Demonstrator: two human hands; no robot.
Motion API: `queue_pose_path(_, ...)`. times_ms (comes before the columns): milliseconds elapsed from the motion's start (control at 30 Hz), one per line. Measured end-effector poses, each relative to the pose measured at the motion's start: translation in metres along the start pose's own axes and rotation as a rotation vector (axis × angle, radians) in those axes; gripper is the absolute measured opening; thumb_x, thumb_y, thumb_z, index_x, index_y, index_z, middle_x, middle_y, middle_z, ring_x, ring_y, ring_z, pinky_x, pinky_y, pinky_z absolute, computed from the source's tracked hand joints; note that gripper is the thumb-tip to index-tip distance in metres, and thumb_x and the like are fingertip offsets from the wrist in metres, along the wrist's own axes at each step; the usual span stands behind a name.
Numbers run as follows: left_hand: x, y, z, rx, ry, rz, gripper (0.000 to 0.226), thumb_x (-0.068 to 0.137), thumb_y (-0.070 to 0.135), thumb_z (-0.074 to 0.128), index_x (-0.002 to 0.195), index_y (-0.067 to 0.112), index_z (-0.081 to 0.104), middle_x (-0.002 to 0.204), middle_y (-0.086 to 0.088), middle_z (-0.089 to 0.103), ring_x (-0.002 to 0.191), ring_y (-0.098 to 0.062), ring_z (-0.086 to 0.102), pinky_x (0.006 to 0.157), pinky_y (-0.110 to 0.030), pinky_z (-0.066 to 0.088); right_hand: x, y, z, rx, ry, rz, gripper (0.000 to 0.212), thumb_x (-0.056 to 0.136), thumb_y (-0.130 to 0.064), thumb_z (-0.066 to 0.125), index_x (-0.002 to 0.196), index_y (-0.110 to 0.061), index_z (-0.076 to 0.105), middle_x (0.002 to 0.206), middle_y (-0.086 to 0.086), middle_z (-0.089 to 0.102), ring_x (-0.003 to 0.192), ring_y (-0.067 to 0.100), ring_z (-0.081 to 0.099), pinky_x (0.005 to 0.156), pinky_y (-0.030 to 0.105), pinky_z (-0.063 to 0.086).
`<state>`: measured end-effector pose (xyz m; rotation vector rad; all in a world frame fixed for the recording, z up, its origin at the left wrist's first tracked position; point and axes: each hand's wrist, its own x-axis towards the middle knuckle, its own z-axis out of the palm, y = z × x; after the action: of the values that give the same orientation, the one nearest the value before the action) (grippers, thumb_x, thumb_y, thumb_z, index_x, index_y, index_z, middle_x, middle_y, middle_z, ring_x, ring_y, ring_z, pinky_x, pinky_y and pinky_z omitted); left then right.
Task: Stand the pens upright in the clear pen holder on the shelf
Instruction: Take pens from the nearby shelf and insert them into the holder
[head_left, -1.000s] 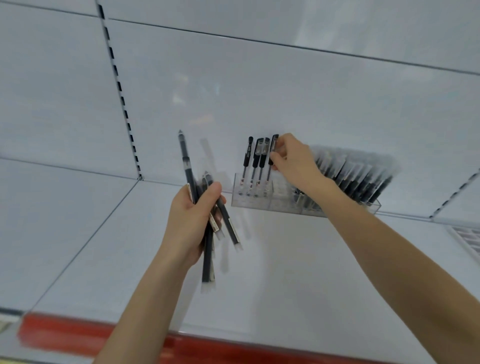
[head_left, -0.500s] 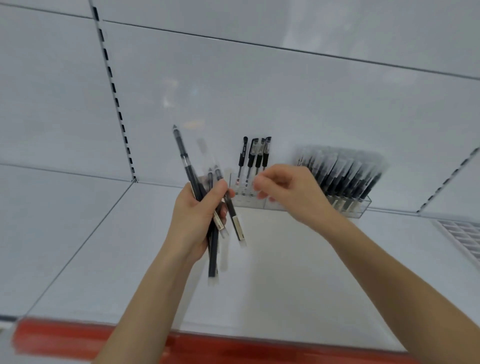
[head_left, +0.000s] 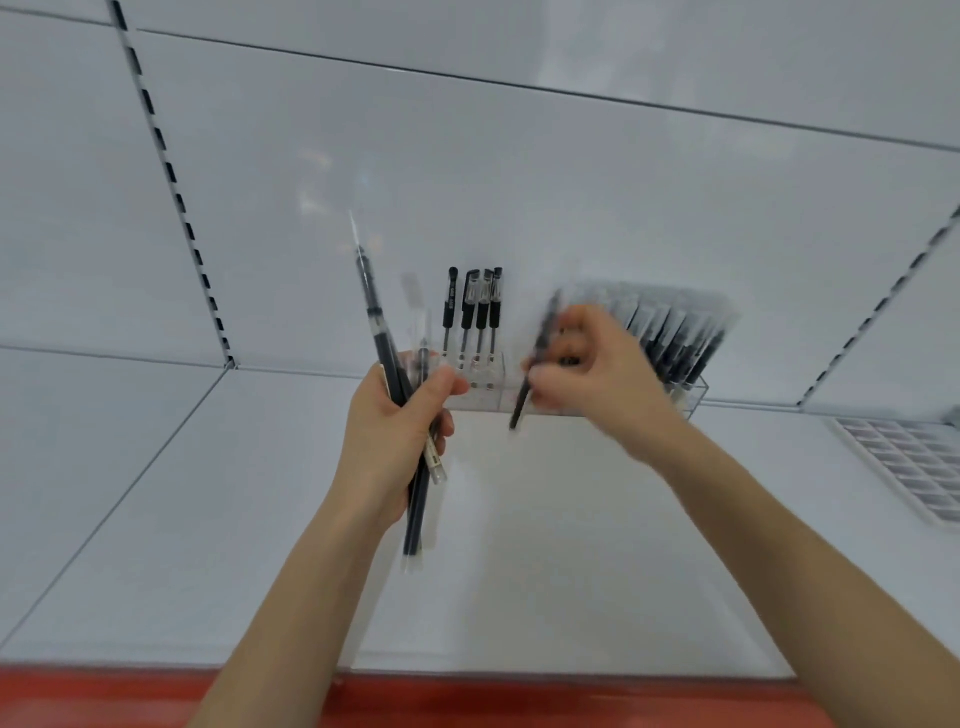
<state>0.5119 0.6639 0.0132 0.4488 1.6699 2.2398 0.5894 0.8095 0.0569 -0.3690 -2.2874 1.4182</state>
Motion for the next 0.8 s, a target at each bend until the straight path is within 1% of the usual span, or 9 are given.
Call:
queue_pose_path(100, -0.001, -0.002, 0.006, 0.012, -0.025, -0.006, 0.006, 0.089, 0.014, 0.058, 0.091, 0.011, 0.054, 0.077, -0.003, 0.068, 0.044, -0.009, 0.047, 0.043, -0.022, 0.039, 0.023, 0.000, -0.030, 0.069, 0.170, 0.025, 0.006, 0.087, -0.012, 0.056, 0.087, -0.016, 0.051, 0.087, 0.006, 0.069, 0.078, 0.019, 0.070, 0.072, 0.033, 0.058)
queue_pose_path(233, -0.001, -0.003, 0.013, 0.020, -0.049, -0.008, 0.006, 0.090, 0.014, 0.058, 0.091, 0.010, 0.054, 0.075, -0.002, 0.067, 0.043, -0.008, 0.048, 0.042, -0.020, 0.039, 0.046, -0.004, -0.048, -0.121, 0.289, -0.078, 0.012, 0.085, -0.022, 0.060, 0.077, -0.016, 0.054, 0.080, -0.002, 0.063, 0.080, 0.021, 0.065, 0.080, 0.041, 0.057)
queue_pose_path(300, -0.001, -0.003, 0.014, 0.017, -0.046, -0.013, 0.004, 0.090, 0.014, 0.058, 0.089, 0.011, 0.054, 0.074, -0.002, 0.067, 0.043, -0.008, 0.048, 0.042, -0.020, 0.039, 0.054, -0.005, -0.050, -0.129, 0.307, -0.111, 0.014, 0.082, -0.015, 0.063, 0.092, -0.016, 0.052, 0.079, -0.003, 0.058, 0.076, 0.020, 0.063, 0.079, 0.042, 0.057)
queue_pose_path(367, -0.001, -0.003, 0.013, 0.017, -0.045, -0.014, 0.003, 0.090, 0.013, 0.057, 0.089, 0.012, 0.055, 0.075, -0.002, 0.066, 0.043, -0.008, 0.048, 0.042, -0.020, 0.039, 0.061, -0.007, -0.049, -0.135, 0.326, -0.134, 0.036, 0.080, -0.010, 0.063, 0.110, -0.017, 0.043, 0.079, -0.001, 0.058, 0.076, 0.022, 0.065, 0.077, 0.043, 0.057)
queue_pose_path(433, -0.001, -0.003, 0.012, 0.022, -0.047, -0.014, 0.003, 0.091, 0.012, 0.056, 0.088, 0.013, 0.055, 0.076, -0.003, 0.066, 0.043, -0.007, 0.048, 0.041, -0.020, 0.039, 0.066, -0.008, -0.045, -0.156, 0.336, -0.183, 0.040, 0.080, -0.008, 0.060, 0.110, -0.021, 0.038, 0.077, 0.000, 0.059, 0.078, 0.025, 0.067, 0.076, 0.044, 0.057)
queue_pose_path(567, 0.000, -0.004, 0.012, 0.029, -0.062, -0.023, 0.002, 0.091, 0.012, 0.056, 0.090, 0.011, 0.054, 0.076, -0.002, 0.066, 0.044, -0.008, 0.048, 0.042, -0.020, 0.039, 0.075, -0.008, -0.032, -0.218, 0.342, -0.243, 0.017, 0.089, -0.014, 0.050, 0.101, -0.019, 0.038, 0.075, 0.010, 0.065, 0.063, 0.015, 0.061, 0.059, 0.020, 0.051)
queue_pose_path(633, 0.000, -0.005, 0.011, 0.029, -0.067, -0.026, 0.003, 0.091, 0.013, 0.056, 0.089, 0.011, 0.054, 0.076, -0.002, 0.067, 0.043, -0.008, 0.048, 0.042, -0.020, 0.039, 0.079, -0.005, -0.027, -0.278, 0.322, -0.227, 0.009, 0.093, -0.021, 0.045, 0.099, -0.016, 0.041, 0.069, 0.003, 0.062, 0.057, 0.007, 0.054, 0.052, 0.014, 0.042)
queue_pose_path(733, 0.001, -0.006, 0.009, 0.023, -0.068, -0.035, 0.004, 0.091, 0.013, 0.056, 0.091, 0.010, 0.054, 0.077, -0.004, 0.067, 0.044, -0.008, 0.049, 0.042, -0.020, 0.039, 0.086, 0.004, -0.025, -0.361, 0.289, -0.190, 0.018, 0.093, -0.025, 0.045, 0.101, -0.009, 0.048, 0.083, 0.001, 0.058, 0.071, 0.009, 0.052, 0.069, 0.022, 0.045)
queue_pose_path(800, 0.001, -0.005, 0.007, 0.017, -0.063, -0.044, 0.005, 0.091, 0.013, 0.056, 0.093, 0.009, 0.054, 0.077, -0.004, 0.067, 0.044, -0.008, 0.049, 0.042, -0.021, 0.039, 0.088, 0.007, -0.026, -0.366, 0.306, -0.196, 0.013, 0.091, -0.021, 0.048, 0.096, -0.009, 0.050, 0.088, 0.001, 0.057, 0.078, 0.012, 0.053, 0.073, 0.018, 0.044)
